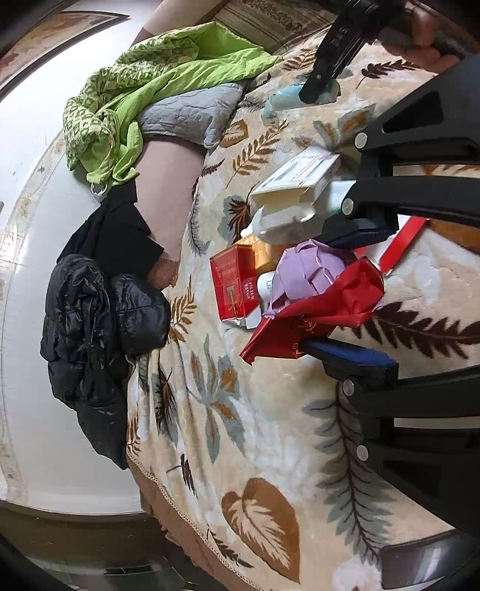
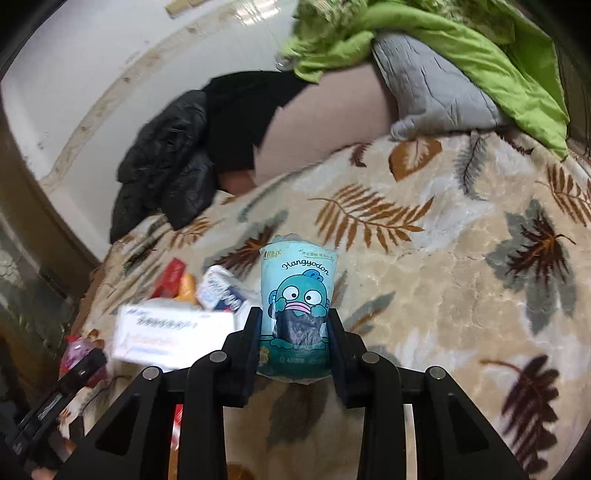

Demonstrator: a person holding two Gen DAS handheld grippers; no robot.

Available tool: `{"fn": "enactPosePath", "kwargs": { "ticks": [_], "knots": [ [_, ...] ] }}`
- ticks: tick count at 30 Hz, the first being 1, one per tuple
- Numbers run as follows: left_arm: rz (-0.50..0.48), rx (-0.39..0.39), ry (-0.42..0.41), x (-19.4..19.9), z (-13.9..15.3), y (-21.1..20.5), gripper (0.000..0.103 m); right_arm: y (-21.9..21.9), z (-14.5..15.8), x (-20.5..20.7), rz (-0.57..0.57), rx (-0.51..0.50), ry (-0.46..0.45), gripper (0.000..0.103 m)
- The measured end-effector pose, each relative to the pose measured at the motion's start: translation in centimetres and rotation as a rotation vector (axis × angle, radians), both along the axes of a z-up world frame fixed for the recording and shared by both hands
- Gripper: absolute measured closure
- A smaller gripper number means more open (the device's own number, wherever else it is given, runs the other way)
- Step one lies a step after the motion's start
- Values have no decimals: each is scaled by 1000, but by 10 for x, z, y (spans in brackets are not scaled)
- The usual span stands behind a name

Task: Collect trash
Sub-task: 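Grasp the red-and-purple wrapper with the left gripper while the right grasps the blue snack bag, then lift both held items up from the bed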

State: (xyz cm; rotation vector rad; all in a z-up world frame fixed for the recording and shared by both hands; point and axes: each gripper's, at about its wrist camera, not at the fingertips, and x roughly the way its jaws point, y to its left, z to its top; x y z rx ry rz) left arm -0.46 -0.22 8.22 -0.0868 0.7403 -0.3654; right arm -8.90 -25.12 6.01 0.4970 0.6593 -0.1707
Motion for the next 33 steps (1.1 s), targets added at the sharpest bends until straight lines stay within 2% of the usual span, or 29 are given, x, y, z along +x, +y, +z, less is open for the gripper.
{"fn": "enactPosePath", "kwargs": {
  "ticks": [8, 16, 22, 26, 33],
  "knots": [
    [-18, 29, -46, -42, 13, -3, 60, 36, 18, -49, 84, -109, -55, 68],
    [-2, 134, -150, -115, 28, 4, 59, 55, 27, -105, 127, -181, -91, 68],
    [40, 242, -217, -165, 28, 7, 59, 63, 29, -138, 146, -181, -106, 68],
    [55, 273, -217, -170, 25, 7, 59, 63, 30, -151, 140, -174, -120, 67],
    [47, 294, -205, -167, 16, 3, 59, 67, 28, -147, 142, -194, -103, 67]
  ]
}}
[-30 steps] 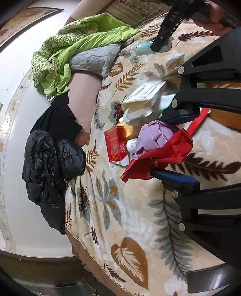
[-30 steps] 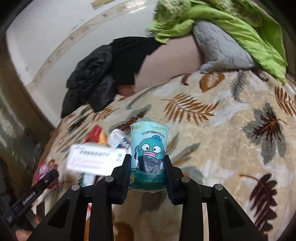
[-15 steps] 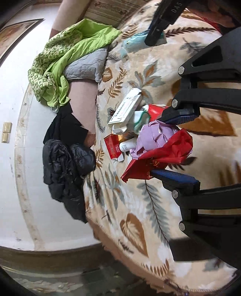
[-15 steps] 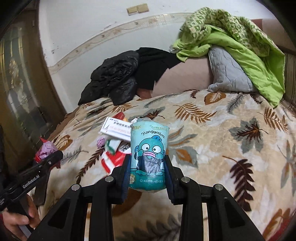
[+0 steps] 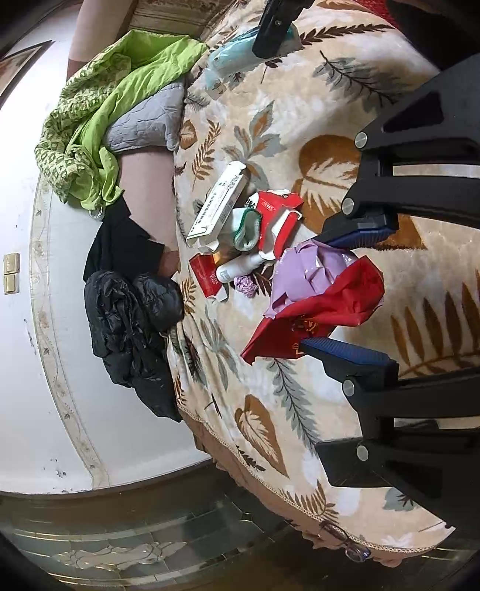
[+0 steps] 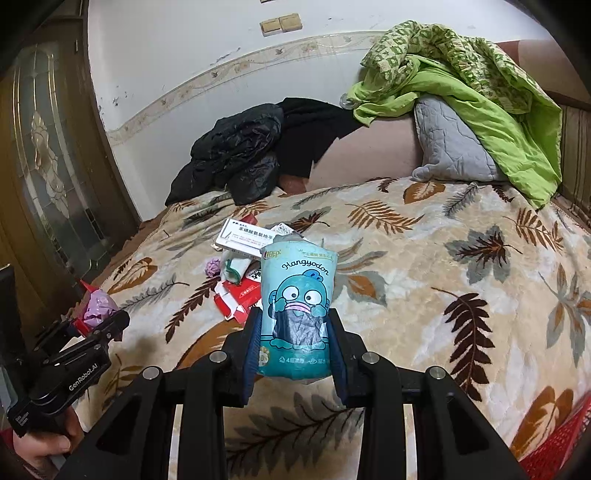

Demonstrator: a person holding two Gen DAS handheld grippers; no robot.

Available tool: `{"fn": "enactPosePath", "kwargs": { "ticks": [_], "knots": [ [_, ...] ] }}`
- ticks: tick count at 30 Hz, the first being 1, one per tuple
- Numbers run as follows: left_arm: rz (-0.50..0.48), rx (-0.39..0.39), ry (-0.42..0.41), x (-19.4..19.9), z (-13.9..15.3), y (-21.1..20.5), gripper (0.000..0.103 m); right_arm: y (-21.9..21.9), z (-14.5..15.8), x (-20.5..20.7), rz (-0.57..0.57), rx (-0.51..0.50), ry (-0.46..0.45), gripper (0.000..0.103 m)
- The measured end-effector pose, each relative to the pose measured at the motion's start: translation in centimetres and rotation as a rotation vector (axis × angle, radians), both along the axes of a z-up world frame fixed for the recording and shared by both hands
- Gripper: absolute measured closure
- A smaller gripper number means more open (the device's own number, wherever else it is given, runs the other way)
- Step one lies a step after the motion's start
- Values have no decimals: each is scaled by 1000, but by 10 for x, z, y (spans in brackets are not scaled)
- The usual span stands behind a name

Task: Collect trash
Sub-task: 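Lift both held items up from the bed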

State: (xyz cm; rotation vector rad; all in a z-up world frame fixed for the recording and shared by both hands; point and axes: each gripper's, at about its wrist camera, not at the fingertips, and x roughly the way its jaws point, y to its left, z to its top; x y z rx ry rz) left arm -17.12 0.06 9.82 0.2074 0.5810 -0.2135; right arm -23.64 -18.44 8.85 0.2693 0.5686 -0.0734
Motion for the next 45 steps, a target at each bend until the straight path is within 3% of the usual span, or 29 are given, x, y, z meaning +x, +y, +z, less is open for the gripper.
{"fn": "enactPosePath", "kwargs": {
  "ticks": [45],
  "knots": [
    [21, 0, 17, 11, -7, 4, 59, 7, -7, 11, 18, 16, 18, 67]
  ]
}}
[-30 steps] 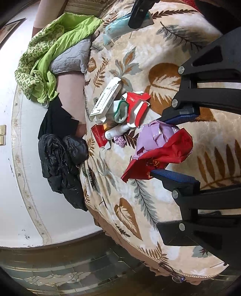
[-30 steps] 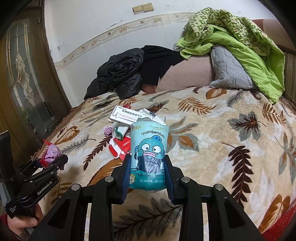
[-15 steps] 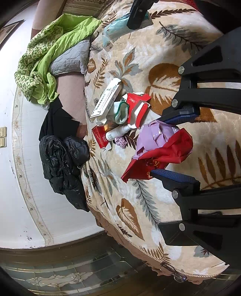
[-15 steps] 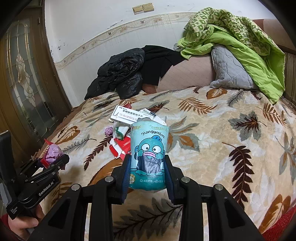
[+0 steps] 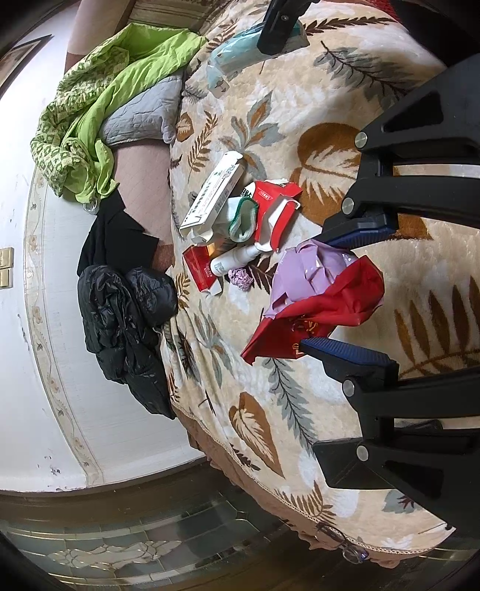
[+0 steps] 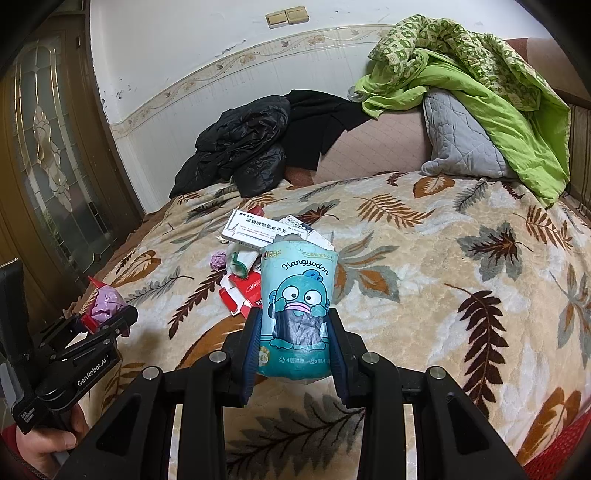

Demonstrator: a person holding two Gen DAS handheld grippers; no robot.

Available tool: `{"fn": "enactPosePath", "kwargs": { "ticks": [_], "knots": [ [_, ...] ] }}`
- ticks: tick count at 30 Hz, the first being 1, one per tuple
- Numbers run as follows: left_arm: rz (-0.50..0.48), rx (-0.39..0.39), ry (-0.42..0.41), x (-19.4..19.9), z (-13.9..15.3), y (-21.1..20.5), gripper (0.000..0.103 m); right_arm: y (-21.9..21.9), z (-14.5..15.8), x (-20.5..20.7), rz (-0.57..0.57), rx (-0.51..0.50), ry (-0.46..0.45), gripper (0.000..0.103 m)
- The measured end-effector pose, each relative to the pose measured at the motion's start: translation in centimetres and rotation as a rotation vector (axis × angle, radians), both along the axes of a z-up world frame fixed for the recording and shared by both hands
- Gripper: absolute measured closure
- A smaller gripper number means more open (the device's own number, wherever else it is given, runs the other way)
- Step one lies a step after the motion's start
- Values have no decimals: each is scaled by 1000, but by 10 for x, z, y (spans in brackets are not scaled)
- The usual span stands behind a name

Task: Collect trash
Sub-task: 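Lift both held items up from the bed, then carry both items to the red wastebasket and open both grippers over it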

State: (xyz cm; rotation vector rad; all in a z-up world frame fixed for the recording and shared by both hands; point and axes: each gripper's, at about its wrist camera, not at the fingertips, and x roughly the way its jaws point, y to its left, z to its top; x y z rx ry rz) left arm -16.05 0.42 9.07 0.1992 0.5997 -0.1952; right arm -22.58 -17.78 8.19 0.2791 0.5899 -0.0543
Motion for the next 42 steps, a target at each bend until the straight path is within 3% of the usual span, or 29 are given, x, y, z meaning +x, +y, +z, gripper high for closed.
{"fn": "enactPosePath", "kwargs": {
  "ticks": [42],
  "knots": [
    [52, 29, 10, 7, -3, 9, 59, 3, 0, 2, 2, 0, 3, 67]
  ]
}}
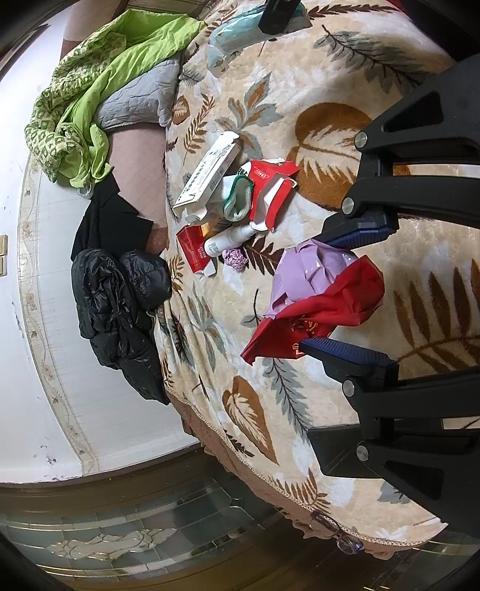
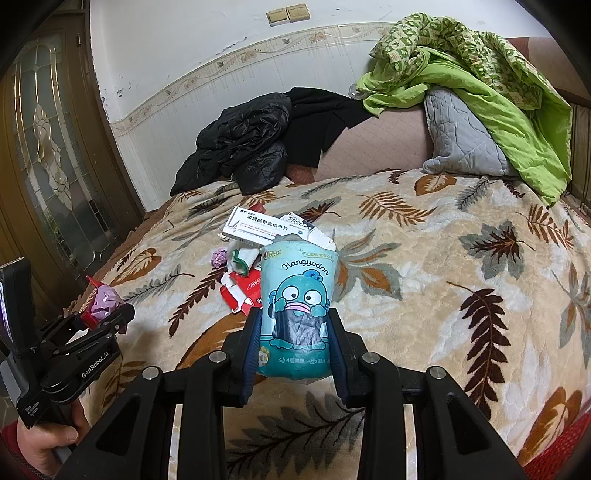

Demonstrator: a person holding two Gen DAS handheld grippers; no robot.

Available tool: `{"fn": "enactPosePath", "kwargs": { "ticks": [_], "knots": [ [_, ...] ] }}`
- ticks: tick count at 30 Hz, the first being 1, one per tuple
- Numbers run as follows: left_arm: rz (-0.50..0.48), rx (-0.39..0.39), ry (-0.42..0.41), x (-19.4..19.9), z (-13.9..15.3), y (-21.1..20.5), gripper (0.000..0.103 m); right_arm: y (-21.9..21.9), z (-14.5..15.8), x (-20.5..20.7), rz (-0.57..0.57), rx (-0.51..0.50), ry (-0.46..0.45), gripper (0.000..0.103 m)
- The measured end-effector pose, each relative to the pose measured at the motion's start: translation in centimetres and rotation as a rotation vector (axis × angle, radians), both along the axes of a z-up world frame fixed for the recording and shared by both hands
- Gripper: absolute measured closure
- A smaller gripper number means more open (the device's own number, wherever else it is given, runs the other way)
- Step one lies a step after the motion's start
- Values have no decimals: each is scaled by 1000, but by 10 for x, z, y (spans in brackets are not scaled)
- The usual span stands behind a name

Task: Collect trash
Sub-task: 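Carry both items to the red wastebasket and open both grippers over it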

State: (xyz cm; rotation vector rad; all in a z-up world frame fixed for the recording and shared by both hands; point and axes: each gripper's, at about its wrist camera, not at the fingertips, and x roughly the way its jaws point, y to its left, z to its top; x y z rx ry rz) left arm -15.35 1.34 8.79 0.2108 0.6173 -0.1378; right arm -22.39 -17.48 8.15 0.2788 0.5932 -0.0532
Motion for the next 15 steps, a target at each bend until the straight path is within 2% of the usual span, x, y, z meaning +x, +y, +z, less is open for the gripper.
{"fn": "enactPosePath", "kwargs": {
  "ticks": [3, 5, 8, 12, 15],
  "knots": [
    [-23, -30, 12, -1, 0, -1, 59, -1, 0, -2, -2, 4, -5, 67],
    [-68, -89, 32, -2, 2, -2, 59, -6, 2, -7, -10, 31, -10, 67],
    [-153, -122, 43, -9, 5, -13, 59, -17, 8, -23, -29, 52, -8, 67],
    [-332, -152, 50, -29, 17, -44, 59, -41, 21, -63, -74, 76, -12, 67],
    [-513, -189, 87, -52, 29, -80, 59, -67, 29, -104, -146, 94, -15, 67]
  ]
}}
